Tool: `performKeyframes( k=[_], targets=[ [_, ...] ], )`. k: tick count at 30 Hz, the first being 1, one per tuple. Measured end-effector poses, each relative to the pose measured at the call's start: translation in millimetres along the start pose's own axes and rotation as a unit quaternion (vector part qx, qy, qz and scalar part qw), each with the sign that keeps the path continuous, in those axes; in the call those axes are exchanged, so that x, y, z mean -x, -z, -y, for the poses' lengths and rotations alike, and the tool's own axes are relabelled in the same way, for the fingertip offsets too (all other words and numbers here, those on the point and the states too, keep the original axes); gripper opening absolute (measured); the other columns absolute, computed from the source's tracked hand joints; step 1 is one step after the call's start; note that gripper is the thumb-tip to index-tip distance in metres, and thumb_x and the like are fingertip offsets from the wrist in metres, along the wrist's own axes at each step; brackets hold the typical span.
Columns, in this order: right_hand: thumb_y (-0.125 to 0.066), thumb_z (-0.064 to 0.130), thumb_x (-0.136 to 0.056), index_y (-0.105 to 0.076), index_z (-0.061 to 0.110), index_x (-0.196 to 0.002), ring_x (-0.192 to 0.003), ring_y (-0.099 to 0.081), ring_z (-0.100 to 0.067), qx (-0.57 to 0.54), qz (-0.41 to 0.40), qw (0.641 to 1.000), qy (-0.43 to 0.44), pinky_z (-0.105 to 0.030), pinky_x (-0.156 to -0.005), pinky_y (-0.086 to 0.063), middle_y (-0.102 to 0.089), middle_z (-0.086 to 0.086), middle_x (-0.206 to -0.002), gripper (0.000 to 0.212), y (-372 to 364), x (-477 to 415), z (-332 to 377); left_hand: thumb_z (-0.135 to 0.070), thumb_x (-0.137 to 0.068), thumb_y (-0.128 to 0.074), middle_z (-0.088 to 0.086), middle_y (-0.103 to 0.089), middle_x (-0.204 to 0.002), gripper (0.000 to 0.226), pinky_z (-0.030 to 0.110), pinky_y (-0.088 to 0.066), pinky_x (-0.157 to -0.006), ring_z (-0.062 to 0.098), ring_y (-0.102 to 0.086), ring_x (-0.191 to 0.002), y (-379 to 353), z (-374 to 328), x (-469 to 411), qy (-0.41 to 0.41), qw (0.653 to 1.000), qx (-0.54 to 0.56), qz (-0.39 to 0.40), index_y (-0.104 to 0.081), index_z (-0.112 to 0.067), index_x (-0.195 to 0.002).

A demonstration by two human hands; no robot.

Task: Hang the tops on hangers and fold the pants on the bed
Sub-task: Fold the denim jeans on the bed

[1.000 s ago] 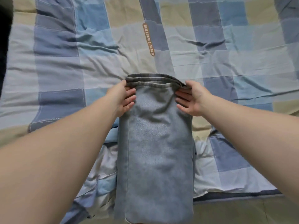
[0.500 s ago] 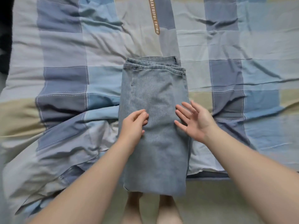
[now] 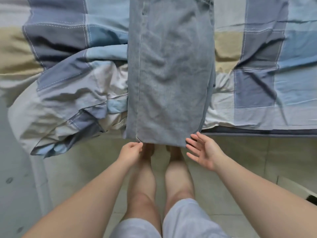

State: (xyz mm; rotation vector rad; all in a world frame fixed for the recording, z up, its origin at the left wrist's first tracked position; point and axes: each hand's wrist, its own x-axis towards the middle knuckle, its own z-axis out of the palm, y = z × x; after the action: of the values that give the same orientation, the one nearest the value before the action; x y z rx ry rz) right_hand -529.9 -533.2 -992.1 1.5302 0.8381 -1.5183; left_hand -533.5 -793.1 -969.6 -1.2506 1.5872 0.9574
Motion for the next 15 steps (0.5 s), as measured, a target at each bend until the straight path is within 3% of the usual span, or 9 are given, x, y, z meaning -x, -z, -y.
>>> performKeyframes(
  k=[2, 4, 7, 10, 13, 15],
  targets=[
    [-0.059, 0.042, -0.097, -0.064, 0.020, -0.115, -0.123, -0.055, -0.023, 0.016, -0.020, 1.000, -0.010, -0.046, -0.093, -0.046, -0.064, -0.005, -0.128, 0.029, -2, -8, -9, -0.029, -0.097, -0.063, 0.008, -0.061, -0.121, 0.030, 0.037, -0.047, -0.097, 0.025, -0.060, -0.113, 4, 10, -10, -0.002, 1.000, -0.011, -0.026, -0.058, -0.010, -0.120],
    [-0.066, 0.041, -0.093, -0.058, 0.019, -0.130, -0.131, -0.049, -0.025, 0.046, -0.041, 0.998, -0.018, -0.047, -0.089, -0.048, -0.059, -0.007, -0.133, 0.044, -7, -13, -13, -0.028, -0.092, -0.071, 0.006, -0.055, -0.133, 0.063, 0.043, -0.046, -0.104, 0.026, -0.059, -0.117, 8, 10, -17, -0.015, 0.999, 0.013, -0.036, -0.039, -0.010, -0.143],
    [-0.077, 0.041, -0.084, -0.051, 0.021, -0.136, -0.130, -0.047, -0.026, 0.090, -0.092, 0.991, -0.020, -0.048, -0.082, -0.052, -0.047, -0.005, -0.142, 0.062, -15, -17, -14, -0.026, -0.083, -0.081, 0.002, -0.052, -0.138, 0.080, 0.047, -0.045, -0.107, 0.022, -0.056, -0.119, 13, 0, -29, -0.055, 0.998, 0.019, -0.040, -0.032, -0.011, -0.145],
    [-0.083, 0.039, -0.078, -0.045, 0.022, -0.141, -0.118, -0.046, -0.022, 0.104, -0.108, 0.989, 0.004, -0.048, -0.084, -0.054, -0.045, 0.000, -0.133, 0.076, -18, -24, -10, -0.029, -0.076, -0.087, -0.003, -0.052, -0.127, 0.082, 0.044, -0.046, -0.104, 0.018, -0.055, -0.110, 15, -6, -38, -0.071, 0.996, 0.019, -0.049, -0.036, -0.010, -0.137],
    [-0.082, 0.033, -0.080, -0.057, 0.023, -0.126, -0.103, -0.057, -0.017, 0.089, -0.082, 0.993, 0.009, -0.044, -0.087, -0.054, -0.057, 0.000, -0.127, 0.053, -20, -26, 0, -0.031, -0.074, -0.088, -0.003, -0.049, -0.123, 0.085, 0.033, -0.044, -0.098, 0.016, -0.053, -0.108, 11, -4, -40, -0.089, 0.994, 0.020, -0.052, -0.035, -0.008, -0.137],
    [-0.081, 0.032, -0.080, -0.062, 0.024, -0.114, -0.095, -0.063, -0.015, 0.092, -0.077, 0.993, 0.005, -0.039, -0.079, -0.054, -0.065, 0.002, -0.116, 0.040, -19, -24, 3, -0.034, -0.076, -0.086, -0.004, -0.052, -0.124, 0.080, 0.039, -0.046, -0.102, 0.017, -0.055, -0.109, 8, -3, -41, -0.085, 0.995, 0.023, -0.052, -0.040, -0.009, -0.137]
  ],
)
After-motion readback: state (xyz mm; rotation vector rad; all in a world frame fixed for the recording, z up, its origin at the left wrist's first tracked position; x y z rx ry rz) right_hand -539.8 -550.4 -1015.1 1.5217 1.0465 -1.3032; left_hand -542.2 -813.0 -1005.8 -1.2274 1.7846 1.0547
